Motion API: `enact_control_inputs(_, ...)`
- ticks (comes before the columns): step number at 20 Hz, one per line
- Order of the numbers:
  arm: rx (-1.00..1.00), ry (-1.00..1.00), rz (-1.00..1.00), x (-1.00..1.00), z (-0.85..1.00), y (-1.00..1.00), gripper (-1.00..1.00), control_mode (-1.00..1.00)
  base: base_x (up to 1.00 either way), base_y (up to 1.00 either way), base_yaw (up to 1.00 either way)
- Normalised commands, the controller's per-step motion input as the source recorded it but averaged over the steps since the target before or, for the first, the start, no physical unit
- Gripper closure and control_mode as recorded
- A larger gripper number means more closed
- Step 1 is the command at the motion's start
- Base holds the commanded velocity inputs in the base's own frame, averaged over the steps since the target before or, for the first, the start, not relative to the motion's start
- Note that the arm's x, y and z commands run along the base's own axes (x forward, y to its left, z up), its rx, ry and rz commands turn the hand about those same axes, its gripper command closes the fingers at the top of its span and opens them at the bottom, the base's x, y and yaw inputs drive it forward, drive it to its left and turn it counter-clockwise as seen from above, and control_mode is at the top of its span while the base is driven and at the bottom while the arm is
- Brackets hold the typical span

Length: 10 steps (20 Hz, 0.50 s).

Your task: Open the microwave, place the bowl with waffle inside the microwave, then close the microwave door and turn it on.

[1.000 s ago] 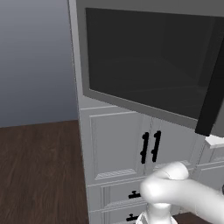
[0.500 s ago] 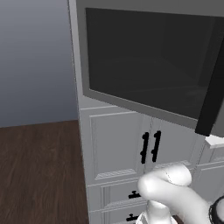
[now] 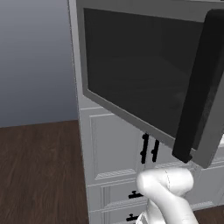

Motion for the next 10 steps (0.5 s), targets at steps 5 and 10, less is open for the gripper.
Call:
enact_control_inputs(5,0.0,-0.12,-0.35,-0.21,0.22,0.59,-1.0,-1.0,0.0,0.0,0.0)
enact_control_inputs(10,0.02,-0.07,-0.49,-0.13,0.12,0.48,-1.0,-1.0,0.0,0.0,0.0)
